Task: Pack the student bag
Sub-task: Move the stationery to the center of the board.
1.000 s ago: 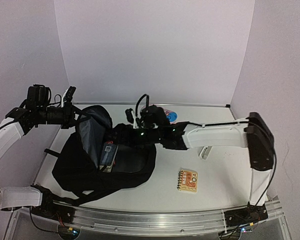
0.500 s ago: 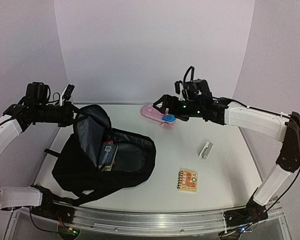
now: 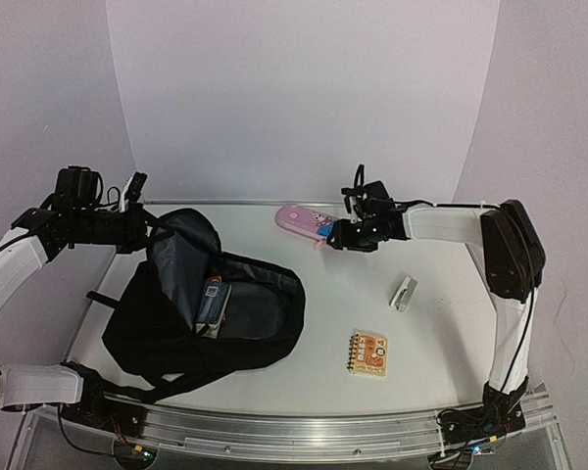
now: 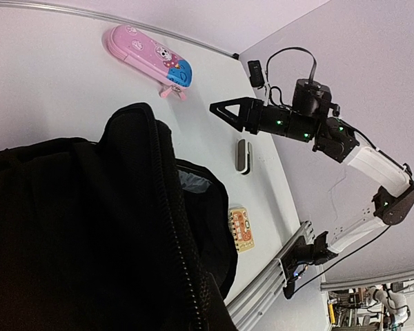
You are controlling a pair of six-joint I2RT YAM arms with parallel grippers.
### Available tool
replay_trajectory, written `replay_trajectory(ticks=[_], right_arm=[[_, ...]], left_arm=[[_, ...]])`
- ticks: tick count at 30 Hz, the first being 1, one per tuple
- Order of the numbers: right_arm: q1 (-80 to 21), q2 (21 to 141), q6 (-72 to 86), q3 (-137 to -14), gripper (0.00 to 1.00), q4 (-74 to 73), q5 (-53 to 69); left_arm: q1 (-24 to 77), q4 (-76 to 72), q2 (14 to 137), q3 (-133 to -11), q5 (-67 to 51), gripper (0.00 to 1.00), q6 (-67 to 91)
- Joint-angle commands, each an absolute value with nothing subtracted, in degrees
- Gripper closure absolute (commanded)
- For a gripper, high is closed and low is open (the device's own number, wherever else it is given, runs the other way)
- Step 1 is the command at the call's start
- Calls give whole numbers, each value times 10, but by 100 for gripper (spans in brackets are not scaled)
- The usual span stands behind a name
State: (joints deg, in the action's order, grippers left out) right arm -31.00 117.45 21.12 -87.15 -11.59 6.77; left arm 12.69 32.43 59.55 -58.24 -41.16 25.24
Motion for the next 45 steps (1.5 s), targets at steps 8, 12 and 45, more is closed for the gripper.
replay_trajectory(ticks=[8,12,45], right_arm=[[-298,1290,142,-993,49,-124,35],[-296,1319,139,-1023,50,-131,28],[-285,1350,91,-1066,100,-183,57]], left_arm=[[123,308,574,-588,-381,100,248],[123,315,569,-593,-376,100,245],[123,310,571,-584,-395,100,243]])
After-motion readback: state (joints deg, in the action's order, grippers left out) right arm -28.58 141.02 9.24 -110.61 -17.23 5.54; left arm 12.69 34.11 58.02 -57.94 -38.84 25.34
